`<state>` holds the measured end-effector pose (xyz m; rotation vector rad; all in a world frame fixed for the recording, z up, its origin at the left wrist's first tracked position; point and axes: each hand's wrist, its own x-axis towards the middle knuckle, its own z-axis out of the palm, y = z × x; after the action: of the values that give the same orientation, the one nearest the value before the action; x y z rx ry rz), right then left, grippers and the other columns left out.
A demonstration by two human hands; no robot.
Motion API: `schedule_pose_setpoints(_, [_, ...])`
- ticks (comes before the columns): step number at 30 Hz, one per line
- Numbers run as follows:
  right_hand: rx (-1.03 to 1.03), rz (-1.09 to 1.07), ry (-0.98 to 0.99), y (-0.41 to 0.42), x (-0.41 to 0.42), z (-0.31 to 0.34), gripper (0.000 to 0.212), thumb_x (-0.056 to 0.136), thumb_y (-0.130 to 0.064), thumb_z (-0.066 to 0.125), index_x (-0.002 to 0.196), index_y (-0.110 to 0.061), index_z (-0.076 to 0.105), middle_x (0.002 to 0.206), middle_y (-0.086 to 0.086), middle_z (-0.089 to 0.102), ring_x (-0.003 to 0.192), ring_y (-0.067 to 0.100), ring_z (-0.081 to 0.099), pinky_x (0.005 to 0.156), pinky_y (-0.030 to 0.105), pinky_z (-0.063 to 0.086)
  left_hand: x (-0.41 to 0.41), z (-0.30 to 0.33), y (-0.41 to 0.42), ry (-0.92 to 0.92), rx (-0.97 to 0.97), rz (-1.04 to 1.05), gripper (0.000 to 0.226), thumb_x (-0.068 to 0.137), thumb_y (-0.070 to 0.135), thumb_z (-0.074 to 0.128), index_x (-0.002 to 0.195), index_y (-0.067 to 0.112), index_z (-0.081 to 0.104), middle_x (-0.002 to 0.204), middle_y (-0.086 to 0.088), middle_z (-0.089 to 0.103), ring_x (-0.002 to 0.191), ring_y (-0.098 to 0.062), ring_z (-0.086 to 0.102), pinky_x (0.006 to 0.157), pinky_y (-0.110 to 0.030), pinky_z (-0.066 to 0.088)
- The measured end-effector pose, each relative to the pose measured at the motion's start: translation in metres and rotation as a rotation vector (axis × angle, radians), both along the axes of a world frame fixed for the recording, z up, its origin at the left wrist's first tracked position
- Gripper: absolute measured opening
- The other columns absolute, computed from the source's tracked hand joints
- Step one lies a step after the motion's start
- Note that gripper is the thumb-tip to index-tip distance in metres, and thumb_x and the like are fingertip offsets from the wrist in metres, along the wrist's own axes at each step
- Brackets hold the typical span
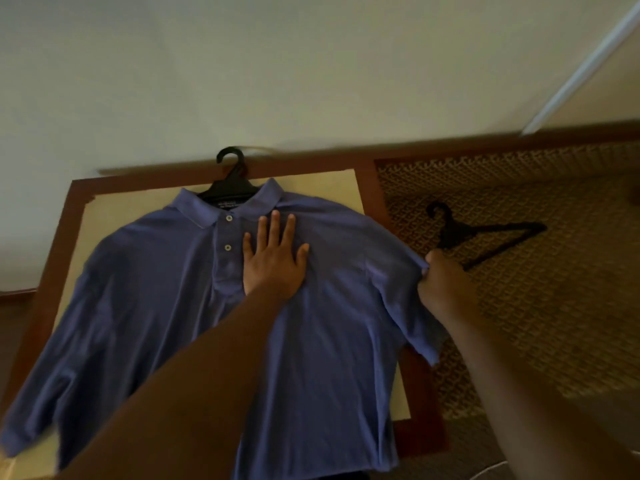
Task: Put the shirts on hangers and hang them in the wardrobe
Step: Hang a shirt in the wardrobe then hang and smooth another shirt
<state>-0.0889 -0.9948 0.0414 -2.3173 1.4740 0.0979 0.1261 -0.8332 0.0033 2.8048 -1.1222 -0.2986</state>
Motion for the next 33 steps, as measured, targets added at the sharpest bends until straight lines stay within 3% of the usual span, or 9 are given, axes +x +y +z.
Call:
schedule_pose_setpoints(5, [-0.154,-0.030,0.033,-0.029,0.019,0.000,0.030,0.093,-0.015,0.051,0.122,-0.011,0.049,0.129,0.016,0.049,0.121,0.035,0.044,0.097,0.048,0.037,0.001,-0.002,-0.002,-0.012,0.023,0.011,0.065,0.097,0.060,0.015,0.153,0.033,-0.006,0.161,0.001,-0.013,0.147,-0.021,-0.016,0.119,-0.048,-0.006])
schedule_pose_setpoints(7, [-0.229,-0.016,-0.068,-0.014,0.023,0.002,0.035,0.089,-0.016,0.056,0.124,-0.012,0.049,0.132,0.016,0.047,0.124,0.035,0.041,0.098,0.048,0.033,-0.006,0.003,-0.003,-0.061,0.021,0.027,0.063,0.099,0.057,0.018,0.152,0.032,-0.005,0.160,0.000,-0.016,0.146,-0.022,-0.019,0.118,-0.050,-0.008])
schedule_pose_setpoints(11, [-0.224,0.304,-0.168,0.052,0.030,-0.014,0.043,0.094,-0.032,0.048,0.131,-0.009,0.049,0.141,0.018,0.045,0.132,0.035,0.041,0.103,0.053,0.035,-0.045,0.005,-0.003,-0.036,-0.004,0.127,0.063,0.099,0.055,0.017,0.152,0.030,-0.005,0.160,-0.004,-0.016,0.146,-0.024,-0.017,0.116,-0.050,-0.010])
schedule_pose_setpoints(16, [-0.123,0.431,0.033,0.052,0.021,-0.037,0.069,0.098,-0.056,0.018,0.152,-0.013,0.019,0.160,0.011,0.013,0.148,0.030,0.011,0.116,0.053,0.015,-0.052,-0.003,-0.011,0.025,0.067,0.137,0.065,0.096,0.060,0.010,0.153,0.030,-0.005,0.161,-0.003,-0.012,0.147,-0.023,-0.014,0.118,-0.051,-0.007])
schedule_pose_setpoints(18, [-0.060,0.412,0.093,0.035,0.021,-0.034,0.075,0.096,-0.062,0.015,0.154,-0.016,0.003,0.162,0.004,-0.004,0.149,0.027,-0.005,0.118,0.051,0.003,-0.045,-0.001,-0.017,0.054,0.076,0.094,0.067,0.095,0.063,0.013,0.153,0.032,-0.004,0.161,-0.001,-0.013,0.147,-0.022,-0.014,0.116,-0.052,-0.008])
schedule_pose_setpoints(21, [-0.099,0.373,0.125,0.036,0.025,-0.024,0.078,0.096,-0.062,0.018,0.154,-0.013,0.002,0.162,0.007,-0.006,0.148,0.028,-0.009,0.116,0.053,-0.002,-0.039,0.009,-0.019,0.177,-0.011,0.065,0.066,0.097,0.059,0.021,0.153,0.032,0.001,0.161,0.002,-0.008,0.148,-0.018,-0.012,0.118,-0.046,-0.008])
schedule_pose_setpoints(25, [-0.215,0.396,-0.007,0.100,0.006,-0.022,0.070,0.097,-0.053,0.026,0.149,-0.005,0.027,0.158,0.016,0.020,0.147,0.031,0.014,0.115,0.053,0.013,-0.083,0.014,0.023,0.138,-0.237,0.081,0.057,0.100,0.044,0.027,0.152,0.018,0.022,0.160,-0.005,0.013,0.149,-0.022,0.004,0.121,-0.044,0.008])
schedule_pose_setpoints(28, [-0.150,0.489,0.007,0.149,-0.018,-0.030,0.067,0.094,-0.049,0.028,0.142,-0.005,0.043,0.151,0.017,0.035,0.141,0.029,0.032,0.112,0.051,0.025,-0.134,0.006,0.057,0.094,-0.051,0.108,0.065,0.095,0.047,0.008,0.153,0.020,0.016,0.161,-0.003,0.006,0.149,-0.022,-0.002,0.119,-0.043,-0.002])
schedule_pose_setpoints(33, [-0.201,0.583,0.060,0.118,-0.038,-0.040,0.068,0.095,-0.053,0.024,0.143,-0.009,0.043,0.149,0.013,0.040,0.138,0.027,0.039,0.111,0.047,0.031,-0.131,0.000,0.075,0.051,0.065,0.093,0.074,0.087,0.059,-0.004,0.153,0.028,0.004,0.162,0.001,-0.002,0.148,-0.021,-0.006,0.118,-0.042,-0.006])
